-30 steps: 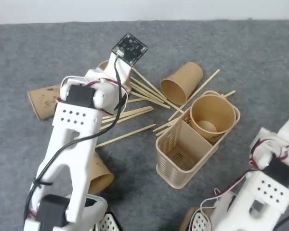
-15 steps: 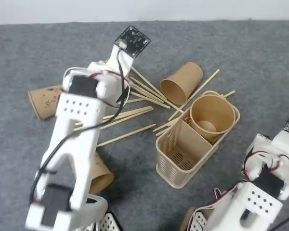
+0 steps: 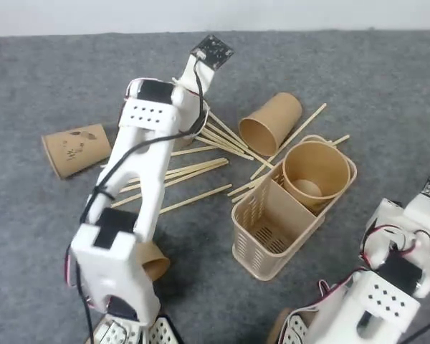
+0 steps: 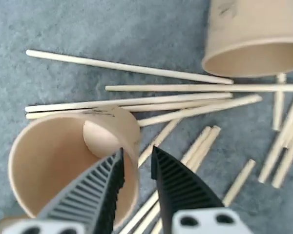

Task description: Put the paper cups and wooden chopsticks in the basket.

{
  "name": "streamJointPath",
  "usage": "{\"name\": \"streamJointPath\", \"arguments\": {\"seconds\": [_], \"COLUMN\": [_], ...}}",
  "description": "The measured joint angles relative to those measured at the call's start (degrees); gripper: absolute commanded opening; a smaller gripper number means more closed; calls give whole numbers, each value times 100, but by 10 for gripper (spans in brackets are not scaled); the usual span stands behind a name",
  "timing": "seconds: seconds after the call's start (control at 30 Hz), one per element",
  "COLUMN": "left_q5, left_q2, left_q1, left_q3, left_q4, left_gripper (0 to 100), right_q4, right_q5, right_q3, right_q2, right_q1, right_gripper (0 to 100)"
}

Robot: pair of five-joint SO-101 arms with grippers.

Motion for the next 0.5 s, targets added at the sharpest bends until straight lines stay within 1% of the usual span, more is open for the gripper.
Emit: {"name": "streamJointPath", "arguments": {"seconds": [0.17,0.27,0.37,0.5], "left_q5": [0,0,0,0], "left_q2": [343,343,343,185], "left_q1": [9,0,-9,0], "left_q3": [-123,-123,-132,-466], "left_q4": [9,9,53,554], "left_gripper": [81,3,12,12], "right_q4": [-316,-431,-431,-431], "right_q5": [0,0,0,0], "right_q3": [264,316,316,316], "right_q2": [0,0,0,0], "right_q1": [-167,-211,-211,-202], "right_gripper": [194,194,194,194]}}
